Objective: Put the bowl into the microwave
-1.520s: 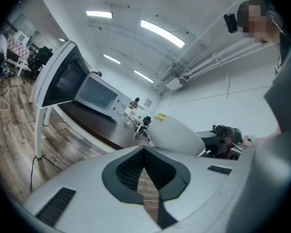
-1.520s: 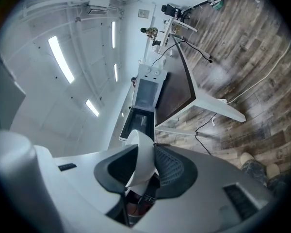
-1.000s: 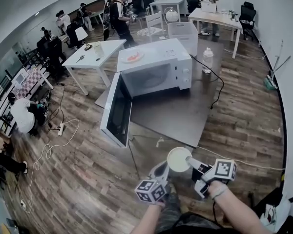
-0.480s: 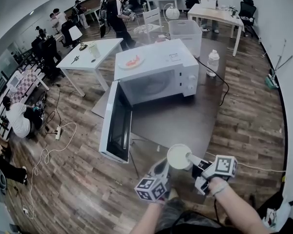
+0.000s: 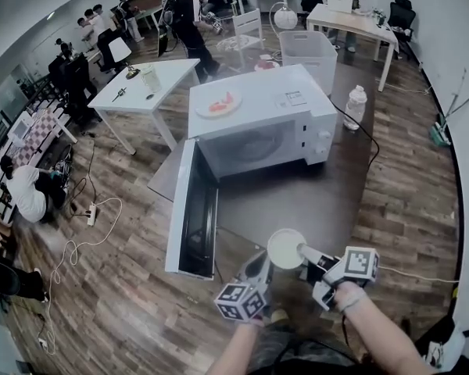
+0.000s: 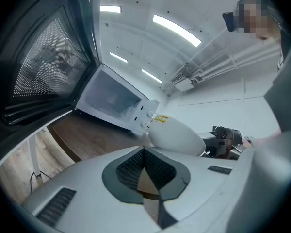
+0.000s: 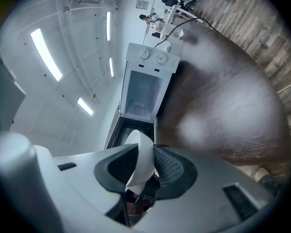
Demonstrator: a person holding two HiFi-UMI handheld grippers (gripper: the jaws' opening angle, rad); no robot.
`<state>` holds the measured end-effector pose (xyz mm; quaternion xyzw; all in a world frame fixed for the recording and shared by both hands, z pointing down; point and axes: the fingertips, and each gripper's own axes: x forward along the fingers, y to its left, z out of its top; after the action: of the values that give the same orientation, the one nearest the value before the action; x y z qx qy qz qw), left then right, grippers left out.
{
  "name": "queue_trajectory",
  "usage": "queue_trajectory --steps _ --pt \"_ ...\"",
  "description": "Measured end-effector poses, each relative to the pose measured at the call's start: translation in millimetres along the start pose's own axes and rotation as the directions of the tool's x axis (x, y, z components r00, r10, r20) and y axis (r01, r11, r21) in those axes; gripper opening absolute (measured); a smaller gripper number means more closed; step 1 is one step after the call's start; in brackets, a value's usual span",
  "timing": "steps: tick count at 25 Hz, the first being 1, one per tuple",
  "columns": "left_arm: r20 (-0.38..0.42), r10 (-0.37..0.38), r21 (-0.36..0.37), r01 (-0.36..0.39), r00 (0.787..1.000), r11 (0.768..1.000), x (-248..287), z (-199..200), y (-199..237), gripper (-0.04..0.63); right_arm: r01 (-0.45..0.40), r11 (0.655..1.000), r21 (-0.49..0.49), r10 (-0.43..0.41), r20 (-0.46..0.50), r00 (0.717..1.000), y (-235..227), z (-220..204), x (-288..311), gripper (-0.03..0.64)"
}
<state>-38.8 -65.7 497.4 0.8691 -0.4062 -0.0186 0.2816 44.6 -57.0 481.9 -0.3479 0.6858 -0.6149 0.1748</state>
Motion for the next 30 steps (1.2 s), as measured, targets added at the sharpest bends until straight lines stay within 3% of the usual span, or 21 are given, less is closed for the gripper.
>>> queue_trajectory --steps 16,30 --pt "0.022 0.060 -0.065 -0.059 0.998 0.996 45 27 40 -0.002 0.001 0.996 -0.089 -0.007 -0.059 0.998 -1 50 55 0.107" --pt "0.064 0.155 -0.114 -0.148 0.986 0.982 91 60 86 -0.002 -0.032 0.999 -0.004 0.031 -0.101 0.994 -6 99 116 0.103"
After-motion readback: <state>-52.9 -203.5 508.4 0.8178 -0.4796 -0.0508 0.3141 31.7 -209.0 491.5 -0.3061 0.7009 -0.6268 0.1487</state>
